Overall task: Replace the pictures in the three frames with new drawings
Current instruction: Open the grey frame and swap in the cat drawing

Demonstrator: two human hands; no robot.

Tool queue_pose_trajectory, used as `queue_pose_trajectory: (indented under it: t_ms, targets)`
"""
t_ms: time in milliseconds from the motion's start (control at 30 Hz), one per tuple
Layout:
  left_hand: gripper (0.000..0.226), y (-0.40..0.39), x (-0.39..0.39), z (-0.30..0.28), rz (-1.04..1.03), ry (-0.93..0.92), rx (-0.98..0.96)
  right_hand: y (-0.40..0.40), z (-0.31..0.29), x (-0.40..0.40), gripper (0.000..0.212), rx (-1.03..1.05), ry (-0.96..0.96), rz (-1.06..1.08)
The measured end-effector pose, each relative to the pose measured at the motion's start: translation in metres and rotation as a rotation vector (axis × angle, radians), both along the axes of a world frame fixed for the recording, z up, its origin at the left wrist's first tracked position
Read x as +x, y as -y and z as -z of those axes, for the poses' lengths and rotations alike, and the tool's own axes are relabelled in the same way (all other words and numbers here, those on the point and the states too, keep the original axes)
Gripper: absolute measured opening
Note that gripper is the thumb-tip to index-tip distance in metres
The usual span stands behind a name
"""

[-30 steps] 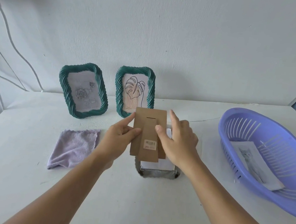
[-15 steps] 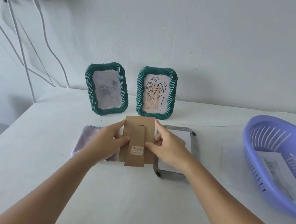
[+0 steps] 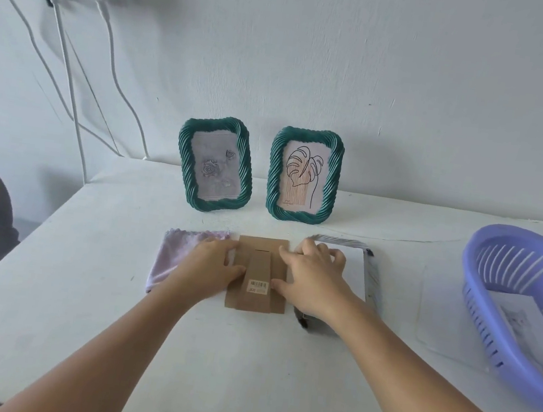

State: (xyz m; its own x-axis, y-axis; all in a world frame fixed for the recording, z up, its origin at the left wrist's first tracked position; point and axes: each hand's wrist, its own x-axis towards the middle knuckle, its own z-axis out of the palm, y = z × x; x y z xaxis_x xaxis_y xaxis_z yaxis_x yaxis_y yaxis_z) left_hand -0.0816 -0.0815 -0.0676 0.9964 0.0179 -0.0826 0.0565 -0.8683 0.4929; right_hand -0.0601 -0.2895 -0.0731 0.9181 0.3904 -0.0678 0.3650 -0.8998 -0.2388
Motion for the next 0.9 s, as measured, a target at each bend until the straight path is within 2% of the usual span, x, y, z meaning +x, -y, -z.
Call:
queue_pose_trajectory:
  t_ms: [200, 333, 433, 567, 700, 900]
  targets:
    - [0.037, 0.0, 0.002, 0.004, 0.045, 0.005, 0.059, 0.001, 0.003, -0.001, 0.055, -0.036, 0.007, -0.021]
    - [0.038, 0.001, 0.003, 0.005, 0.038, 0.038, 0.045, 0.009, 0.004, -0.008, 0.055, 0.134, 0.054, 0.009]
    - [0.047, 0.011, 0.001, -0.001, -0.022, 0.133, 0.029, 0.027, 0.003, -0.014, 0.05, 0.239, 0.135, 0.121]
    - [0.052, 0.044, 0.005, -0.011, 0.073, 0.178, 0.073, 0.062, -0.001, -0.017, 0.043, 0.29, 0.186, 0.303]
    - [0.052, 0.076, 0.015, -0.01, 0.16, 0.095, 0.091, 0.087, -0.001, -0.02, 0.047, 0.252, 0.164, 0.398]
    - [0.036, 0.092, 0.02, -0.003, 0.181, 0.043, 0.031, 0.099, 0.003, -0.022, 0.065, 0.16, 0.1, 0.465]
